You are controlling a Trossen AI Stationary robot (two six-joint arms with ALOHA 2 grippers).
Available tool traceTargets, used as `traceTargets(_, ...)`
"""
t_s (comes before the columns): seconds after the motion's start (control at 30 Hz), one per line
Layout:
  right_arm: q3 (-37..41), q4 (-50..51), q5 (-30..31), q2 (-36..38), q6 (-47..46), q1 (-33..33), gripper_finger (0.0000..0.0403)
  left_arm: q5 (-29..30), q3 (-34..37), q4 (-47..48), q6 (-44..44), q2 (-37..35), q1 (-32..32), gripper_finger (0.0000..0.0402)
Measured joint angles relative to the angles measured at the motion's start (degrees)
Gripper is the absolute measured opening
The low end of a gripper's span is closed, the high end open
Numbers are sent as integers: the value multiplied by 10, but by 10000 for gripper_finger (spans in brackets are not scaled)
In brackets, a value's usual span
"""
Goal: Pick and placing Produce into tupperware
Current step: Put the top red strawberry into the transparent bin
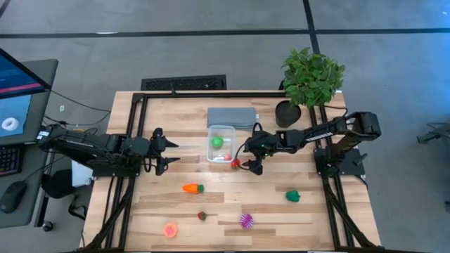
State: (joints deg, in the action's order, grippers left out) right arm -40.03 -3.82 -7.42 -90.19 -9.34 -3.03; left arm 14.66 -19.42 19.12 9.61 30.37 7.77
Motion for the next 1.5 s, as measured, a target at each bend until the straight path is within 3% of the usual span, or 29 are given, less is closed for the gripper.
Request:
traceTargets(0.87,0,-54,-2,0,-32,0,369,10,0,0,7,0,0,254)
traceTargets(1.37,0,-37,20,-1,-40,1,398,11,0,0,3,0,0,254)
traceTargets(1.5,0,-54,19,-27,-37,11,399,12,0,0,3,0,0,254)
